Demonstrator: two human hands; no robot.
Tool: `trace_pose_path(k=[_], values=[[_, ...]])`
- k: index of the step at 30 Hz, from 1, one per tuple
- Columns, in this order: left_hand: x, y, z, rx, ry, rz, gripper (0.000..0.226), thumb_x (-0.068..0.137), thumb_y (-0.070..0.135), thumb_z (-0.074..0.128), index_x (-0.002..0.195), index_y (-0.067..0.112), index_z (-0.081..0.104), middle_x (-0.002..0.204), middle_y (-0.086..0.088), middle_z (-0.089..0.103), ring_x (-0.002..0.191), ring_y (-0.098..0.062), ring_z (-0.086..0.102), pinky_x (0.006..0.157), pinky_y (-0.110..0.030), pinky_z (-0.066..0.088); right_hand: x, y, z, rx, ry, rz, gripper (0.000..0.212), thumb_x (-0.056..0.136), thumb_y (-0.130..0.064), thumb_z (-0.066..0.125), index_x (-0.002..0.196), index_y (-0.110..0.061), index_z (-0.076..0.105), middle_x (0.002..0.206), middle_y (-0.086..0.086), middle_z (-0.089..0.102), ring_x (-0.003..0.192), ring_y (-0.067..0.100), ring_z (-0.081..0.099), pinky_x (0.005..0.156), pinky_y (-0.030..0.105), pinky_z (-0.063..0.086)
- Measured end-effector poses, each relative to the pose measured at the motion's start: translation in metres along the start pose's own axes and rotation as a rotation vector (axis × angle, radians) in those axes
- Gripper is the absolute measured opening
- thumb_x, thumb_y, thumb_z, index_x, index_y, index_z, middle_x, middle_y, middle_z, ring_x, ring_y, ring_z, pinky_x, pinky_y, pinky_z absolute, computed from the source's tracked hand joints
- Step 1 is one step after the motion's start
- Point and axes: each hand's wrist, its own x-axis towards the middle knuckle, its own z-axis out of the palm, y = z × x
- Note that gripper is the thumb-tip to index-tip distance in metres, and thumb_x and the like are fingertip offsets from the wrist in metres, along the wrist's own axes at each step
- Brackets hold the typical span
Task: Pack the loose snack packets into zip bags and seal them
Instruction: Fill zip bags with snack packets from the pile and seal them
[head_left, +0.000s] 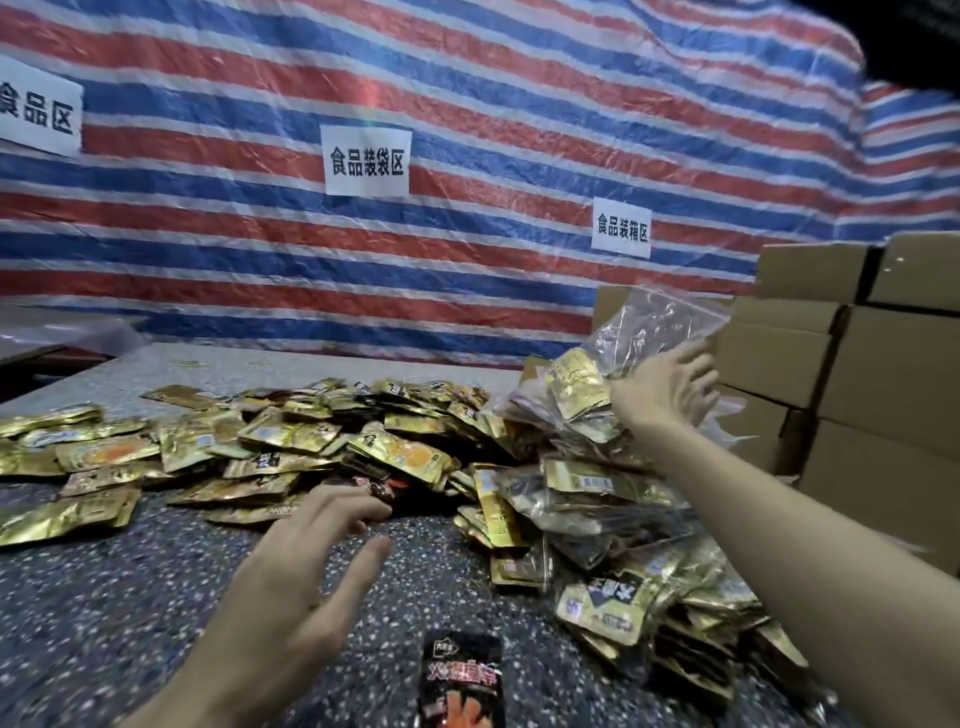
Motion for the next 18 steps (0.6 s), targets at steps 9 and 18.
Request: trace_pose_path(k=[9, 18], values=[[0.000, -0.001, 0.002, 0.035, -0.033, 0.005, 0.018, 0.089, 0.051, 0.046, 0.107, 0.053, 0.047, 0.113, 0.039, 0.050, 0.109, 0.009, 0.052, 0.097, -0.036, 0.049, -0.093, -0.037, -0.009, 0.214, 0.059, -0.546, 0.065, 0.081, -0.019, 0.069, 0.140, -0.011, 0.044, 0.146, 0.013, 0.039, 0.136, 0.029, 0.036, 0.114, 0.048, 0.028], [0.006, -0.023, -0.013, 0.058, 0.112, -0.050, 0.008, 0.093, 0.033, 0.057, 0.100, 0.038, 0.059, 0.099, 0.023, 0.058, 0.092, -0.001, 0.059, 0.080, -0.030, 0.052, -0.226, -0.044, 0.044, 0.738, -0.553, -0.713, 0.005, 0.091, -0.022, 0.068, 0.088, -0.025, 0.067, 0.084, -0.014, 0.064, 0.077, 0.005, 0.063, 0.068, 0.031, 0.056]])
